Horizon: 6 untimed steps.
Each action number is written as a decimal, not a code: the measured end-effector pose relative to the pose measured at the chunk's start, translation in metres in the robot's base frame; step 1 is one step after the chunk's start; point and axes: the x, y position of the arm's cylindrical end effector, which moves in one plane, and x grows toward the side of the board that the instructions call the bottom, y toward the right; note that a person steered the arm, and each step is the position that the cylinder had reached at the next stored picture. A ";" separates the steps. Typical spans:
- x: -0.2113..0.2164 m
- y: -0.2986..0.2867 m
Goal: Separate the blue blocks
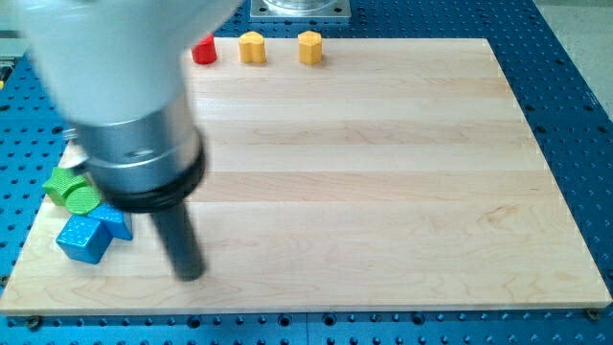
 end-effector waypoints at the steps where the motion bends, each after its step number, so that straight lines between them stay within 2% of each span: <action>1: 0.002 -0.066; 2: -0.003 -0.124; 3: -0.015 -0.133; 4: -0.045 -0.101; 6: -0.061 0.014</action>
